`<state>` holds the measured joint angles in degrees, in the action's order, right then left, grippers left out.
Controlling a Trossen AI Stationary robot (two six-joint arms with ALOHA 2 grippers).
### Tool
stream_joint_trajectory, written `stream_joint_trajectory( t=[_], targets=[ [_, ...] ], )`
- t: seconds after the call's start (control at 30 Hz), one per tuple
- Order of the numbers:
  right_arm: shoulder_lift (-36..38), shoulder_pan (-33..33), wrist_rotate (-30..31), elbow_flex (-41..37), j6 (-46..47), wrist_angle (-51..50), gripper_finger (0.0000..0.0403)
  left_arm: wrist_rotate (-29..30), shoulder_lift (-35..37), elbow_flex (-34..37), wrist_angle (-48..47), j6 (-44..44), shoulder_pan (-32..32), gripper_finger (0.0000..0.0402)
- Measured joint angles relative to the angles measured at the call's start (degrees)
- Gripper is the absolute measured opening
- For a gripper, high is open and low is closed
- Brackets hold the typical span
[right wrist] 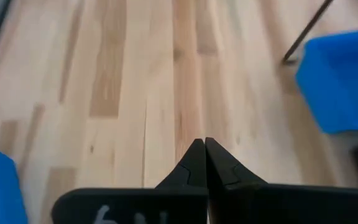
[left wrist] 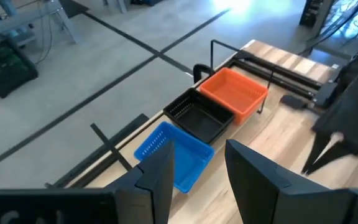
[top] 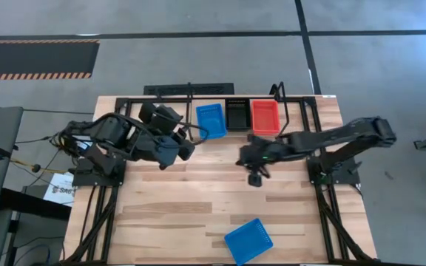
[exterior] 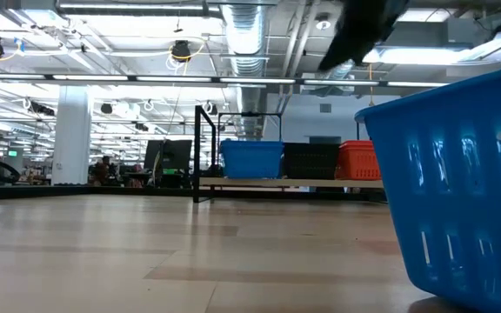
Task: Stack baskets on shelf by color
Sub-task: Stack the top blue bin on top of the blue bin on the shelf
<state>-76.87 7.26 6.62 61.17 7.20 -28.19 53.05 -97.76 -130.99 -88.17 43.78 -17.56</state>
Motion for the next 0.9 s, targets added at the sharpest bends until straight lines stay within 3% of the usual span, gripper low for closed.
stream_joint_trajectory(
  t=[0.2,0.5,0.73,0.9],
  targets=[
    [-11.4,-3.9,-5.2,0.3,-4.2,5.5,0.0001,-0.4,-0.7,0.0,-1.0,-1.1,0.4,0.0132],
    [-25.7,-7.8,-6.3,10.2,-12.1,6.6,0.0001,-1.3,-1.0,0.0,-1.6,-2.1,0.4,0.0132],
    [-31.2,-11.0,-3.6,19.8,-18.7,3.8,0.0001,-1.3,-1.0,0.0,-1.8,-2.6,0.4,0.0132],
    [-32.0,-13.6,-3.5,22.5,-19.3,2.4,0.0000,-1.3,-1.0,0.0,-1.8,-2.6,0.4,0.0132]
  ],
)
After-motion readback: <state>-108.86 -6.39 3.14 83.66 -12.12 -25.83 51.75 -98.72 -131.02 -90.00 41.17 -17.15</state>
